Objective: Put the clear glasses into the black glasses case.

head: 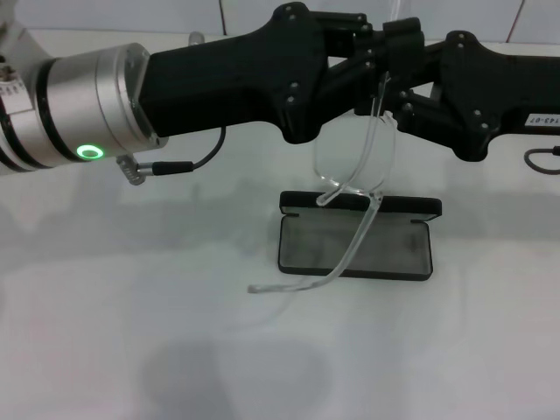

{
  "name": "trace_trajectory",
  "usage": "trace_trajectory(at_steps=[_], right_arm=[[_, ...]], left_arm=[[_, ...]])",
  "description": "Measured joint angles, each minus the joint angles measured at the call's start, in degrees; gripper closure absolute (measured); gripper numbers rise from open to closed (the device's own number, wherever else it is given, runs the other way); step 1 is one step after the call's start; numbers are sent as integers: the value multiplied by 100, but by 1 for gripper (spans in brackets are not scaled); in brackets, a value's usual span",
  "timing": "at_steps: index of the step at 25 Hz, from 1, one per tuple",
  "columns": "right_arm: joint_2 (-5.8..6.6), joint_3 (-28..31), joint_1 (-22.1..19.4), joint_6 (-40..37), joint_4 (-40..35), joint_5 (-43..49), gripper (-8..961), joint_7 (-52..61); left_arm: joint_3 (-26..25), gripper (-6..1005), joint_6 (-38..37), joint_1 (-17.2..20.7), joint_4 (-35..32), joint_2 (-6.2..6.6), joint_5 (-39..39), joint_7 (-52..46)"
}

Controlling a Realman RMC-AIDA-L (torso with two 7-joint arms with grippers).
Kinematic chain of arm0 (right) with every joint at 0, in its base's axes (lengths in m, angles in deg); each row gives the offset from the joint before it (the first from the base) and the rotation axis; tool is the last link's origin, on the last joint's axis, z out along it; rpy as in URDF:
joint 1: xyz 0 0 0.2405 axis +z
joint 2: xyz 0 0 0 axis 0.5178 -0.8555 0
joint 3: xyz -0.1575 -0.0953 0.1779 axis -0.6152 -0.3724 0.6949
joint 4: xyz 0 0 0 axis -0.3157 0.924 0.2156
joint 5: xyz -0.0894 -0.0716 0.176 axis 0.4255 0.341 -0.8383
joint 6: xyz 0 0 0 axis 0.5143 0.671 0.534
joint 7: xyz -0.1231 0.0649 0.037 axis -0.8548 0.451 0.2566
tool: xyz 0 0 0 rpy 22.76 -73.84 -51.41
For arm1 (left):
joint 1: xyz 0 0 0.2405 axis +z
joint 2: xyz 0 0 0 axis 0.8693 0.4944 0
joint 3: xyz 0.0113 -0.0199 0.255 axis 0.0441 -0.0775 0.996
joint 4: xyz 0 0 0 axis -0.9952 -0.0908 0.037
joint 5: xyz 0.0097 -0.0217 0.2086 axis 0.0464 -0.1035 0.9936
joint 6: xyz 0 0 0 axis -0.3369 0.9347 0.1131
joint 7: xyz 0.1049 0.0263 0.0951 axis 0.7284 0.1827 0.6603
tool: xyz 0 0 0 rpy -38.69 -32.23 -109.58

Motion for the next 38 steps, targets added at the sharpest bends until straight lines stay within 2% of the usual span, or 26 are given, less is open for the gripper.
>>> trace_trajectory(at_steps=[21, 22, 26, 33, 38], right_arm=[[12, 161, -201, 30, 62, -53, 850, -81], [18, 249, -235, 24, 61, -53, 850, -96], [28, 779, -380, -240, 71, -96, 850, -120], [81, 1849, -516, -1309, 436, -651, 851, -110], [141, 2254, -518, -1734, 886, -1142, 851, -137]], left_arm=[[26, 915, -189, 53, 0, 0, -13, -39], [-63, 915, -535, 53, -14, 2, -54, -25], [-277, 915, -944, 54, -32, 7, -72, -55], [-310, 916, -1045, 130, -12, 8, -103, -54], [-78, 916, -1054, 139, -5, 4, -108, -28]])
